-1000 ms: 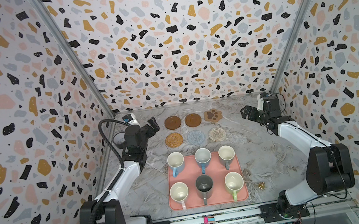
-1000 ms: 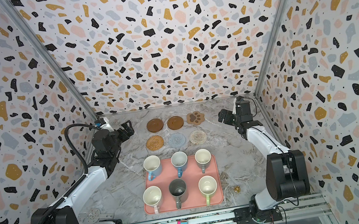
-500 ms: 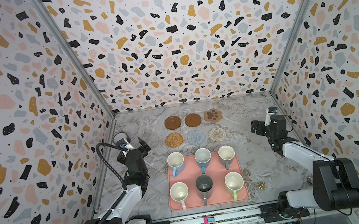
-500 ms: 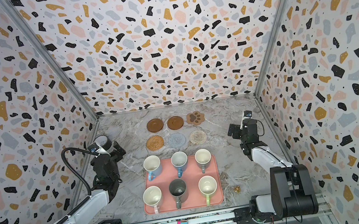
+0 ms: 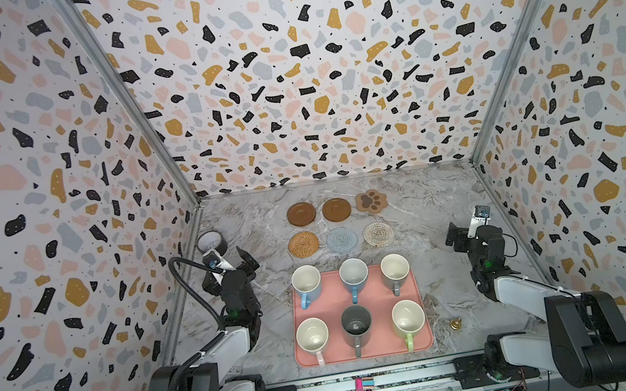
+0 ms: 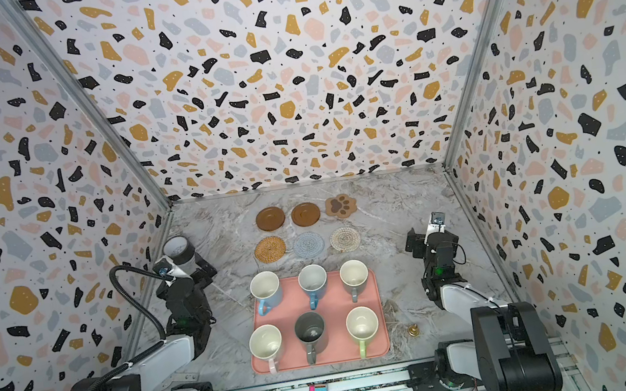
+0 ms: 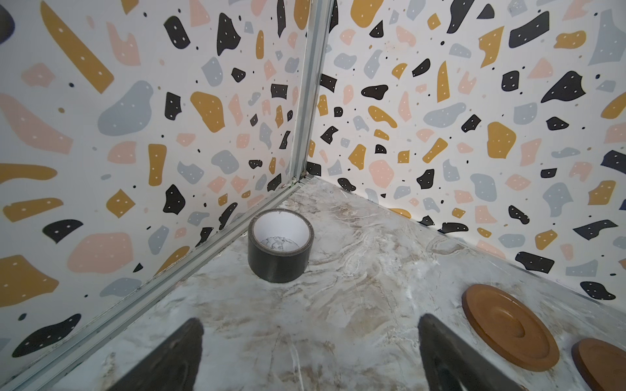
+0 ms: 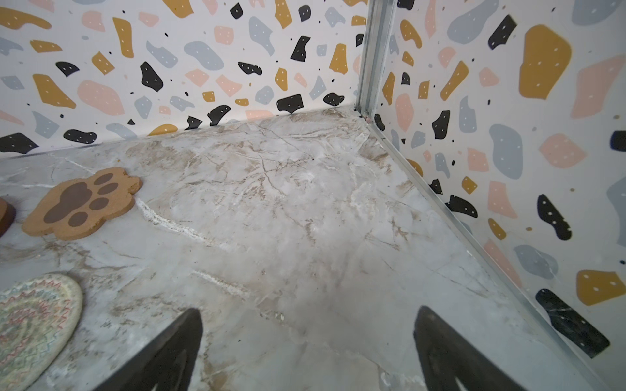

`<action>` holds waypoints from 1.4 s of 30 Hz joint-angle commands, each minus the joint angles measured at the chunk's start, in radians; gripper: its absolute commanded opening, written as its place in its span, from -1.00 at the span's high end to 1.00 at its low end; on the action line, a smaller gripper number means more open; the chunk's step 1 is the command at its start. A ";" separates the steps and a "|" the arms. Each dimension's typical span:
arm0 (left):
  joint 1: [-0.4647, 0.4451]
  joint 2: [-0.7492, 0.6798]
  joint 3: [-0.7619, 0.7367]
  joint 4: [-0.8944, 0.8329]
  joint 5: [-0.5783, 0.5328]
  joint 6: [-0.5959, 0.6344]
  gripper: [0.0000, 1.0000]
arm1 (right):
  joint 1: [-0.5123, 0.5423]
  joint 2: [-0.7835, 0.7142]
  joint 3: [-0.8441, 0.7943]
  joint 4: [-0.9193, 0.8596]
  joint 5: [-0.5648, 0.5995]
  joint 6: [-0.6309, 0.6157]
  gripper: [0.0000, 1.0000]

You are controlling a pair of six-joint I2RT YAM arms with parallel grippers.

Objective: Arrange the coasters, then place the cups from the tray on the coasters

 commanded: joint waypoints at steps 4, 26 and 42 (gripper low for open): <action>0.008 0.000 0.004 0.073 -0.001 0.036 -0.99 | 0.005 0.032 0.001 0.097 0.024 -0.026 -0.97; 0.010 -0.039 -0.014 0.033 0.025 0.134 -0.99 | 0.018 0.105 0.000 0.179 0.028 -0.017 -0.98; 0.010 -0.089 -0.013 -0.046 0.058 0.129 -0.99 | 0.051 0.087 0.039 0.111 0.006 -0.031 -0.97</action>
